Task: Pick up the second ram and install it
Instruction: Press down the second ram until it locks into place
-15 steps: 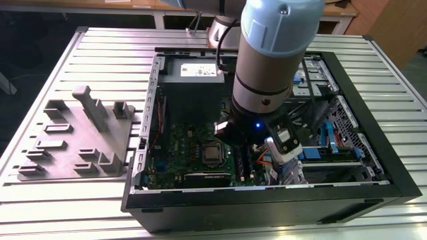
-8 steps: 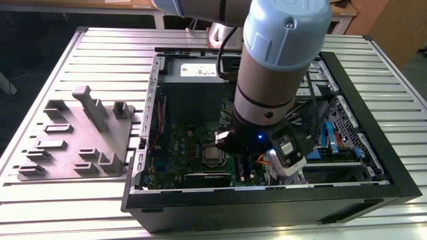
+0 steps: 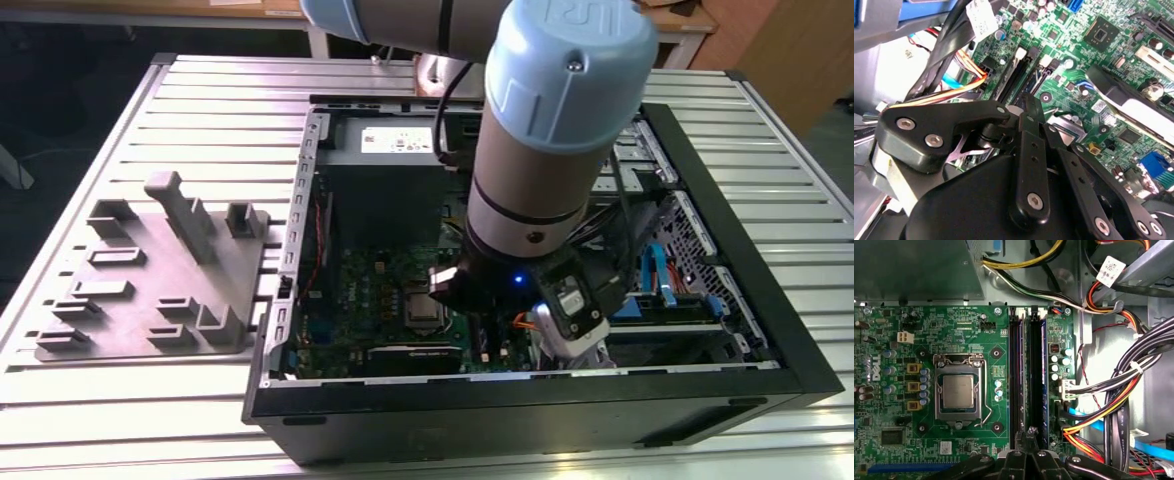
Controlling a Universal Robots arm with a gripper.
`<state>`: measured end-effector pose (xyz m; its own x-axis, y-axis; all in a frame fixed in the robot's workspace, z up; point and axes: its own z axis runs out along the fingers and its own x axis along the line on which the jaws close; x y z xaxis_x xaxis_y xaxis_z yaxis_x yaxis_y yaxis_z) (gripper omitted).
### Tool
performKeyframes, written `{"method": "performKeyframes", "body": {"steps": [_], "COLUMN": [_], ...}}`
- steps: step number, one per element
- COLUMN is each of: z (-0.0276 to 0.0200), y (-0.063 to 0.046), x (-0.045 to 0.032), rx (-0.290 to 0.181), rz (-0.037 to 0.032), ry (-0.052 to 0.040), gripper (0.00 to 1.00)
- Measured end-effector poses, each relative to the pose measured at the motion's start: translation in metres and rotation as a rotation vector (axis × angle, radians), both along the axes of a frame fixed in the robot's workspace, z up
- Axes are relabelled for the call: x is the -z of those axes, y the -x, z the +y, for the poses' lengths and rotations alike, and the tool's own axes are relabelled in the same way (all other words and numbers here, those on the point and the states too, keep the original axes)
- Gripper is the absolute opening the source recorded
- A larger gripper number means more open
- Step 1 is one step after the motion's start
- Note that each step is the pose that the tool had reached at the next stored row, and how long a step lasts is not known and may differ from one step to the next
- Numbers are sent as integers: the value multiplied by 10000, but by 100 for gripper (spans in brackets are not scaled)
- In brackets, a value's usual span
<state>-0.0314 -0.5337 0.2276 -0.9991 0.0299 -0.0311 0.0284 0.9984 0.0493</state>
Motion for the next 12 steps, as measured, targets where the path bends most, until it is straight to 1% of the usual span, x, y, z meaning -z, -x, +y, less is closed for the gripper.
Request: {"method": "performKeyframes", "body": {"steps": [3,6,9,12], "z": [-1,-1,-1,-2], "y": [0,0,0,0], "x": [39,40,64,68], "rx": [0,0,0,0], "rz": [0,1,1,2], "ry": [1,4,3,7], "gripper": [7,7,7,7]}}
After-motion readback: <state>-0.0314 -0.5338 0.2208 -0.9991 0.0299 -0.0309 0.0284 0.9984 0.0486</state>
